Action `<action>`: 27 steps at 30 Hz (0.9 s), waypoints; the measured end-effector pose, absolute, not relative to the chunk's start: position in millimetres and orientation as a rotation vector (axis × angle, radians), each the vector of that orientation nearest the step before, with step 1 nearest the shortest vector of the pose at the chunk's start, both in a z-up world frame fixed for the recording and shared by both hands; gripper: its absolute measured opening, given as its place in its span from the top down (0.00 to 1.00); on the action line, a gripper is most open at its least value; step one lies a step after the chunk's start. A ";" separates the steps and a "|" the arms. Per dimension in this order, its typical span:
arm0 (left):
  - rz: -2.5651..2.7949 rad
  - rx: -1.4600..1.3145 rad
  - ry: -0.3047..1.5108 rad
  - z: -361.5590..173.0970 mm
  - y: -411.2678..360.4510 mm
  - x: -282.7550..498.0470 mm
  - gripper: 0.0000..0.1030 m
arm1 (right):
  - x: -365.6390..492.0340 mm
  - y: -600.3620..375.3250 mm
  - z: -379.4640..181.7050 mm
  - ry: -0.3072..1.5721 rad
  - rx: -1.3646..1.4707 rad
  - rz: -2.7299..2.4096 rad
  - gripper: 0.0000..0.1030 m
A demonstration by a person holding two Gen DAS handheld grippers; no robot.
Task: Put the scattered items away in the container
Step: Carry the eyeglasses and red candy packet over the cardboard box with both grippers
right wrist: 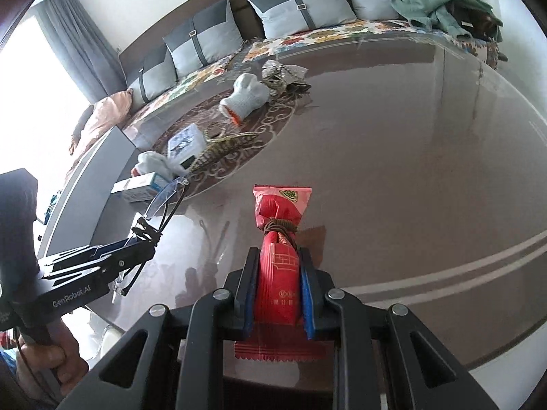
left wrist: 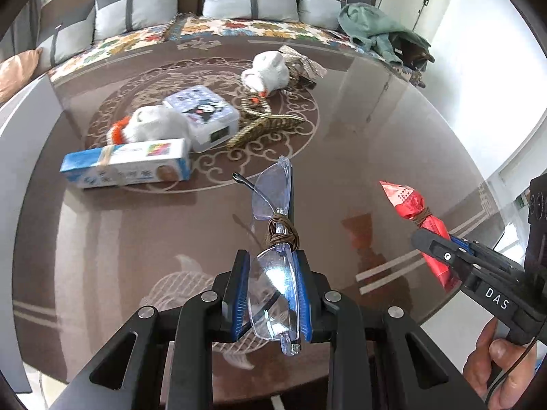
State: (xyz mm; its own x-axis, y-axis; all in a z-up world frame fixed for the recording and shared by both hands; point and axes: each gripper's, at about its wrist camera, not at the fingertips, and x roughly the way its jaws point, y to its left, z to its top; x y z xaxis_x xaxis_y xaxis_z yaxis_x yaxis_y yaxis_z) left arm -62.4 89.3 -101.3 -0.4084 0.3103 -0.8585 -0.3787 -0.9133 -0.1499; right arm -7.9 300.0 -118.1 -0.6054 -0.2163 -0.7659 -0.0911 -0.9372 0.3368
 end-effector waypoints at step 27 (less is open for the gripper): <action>2.450 -1.344 -0.044 -83.5 20.5 -31.6 0.76 | 1.3 203.1 -105.6 -0.369 1.322 -2.633 0.79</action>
State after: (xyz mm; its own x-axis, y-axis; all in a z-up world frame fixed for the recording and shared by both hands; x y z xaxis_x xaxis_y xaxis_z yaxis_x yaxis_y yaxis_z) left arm -31.6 20.5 -83.5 -0.4918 0.3128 -0.8126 -0.2837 -0.9399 -0.1901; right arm 1.3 203.1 -105.6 -0.5919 -0.2618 -0.7623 0.0423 -0.9546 0.2950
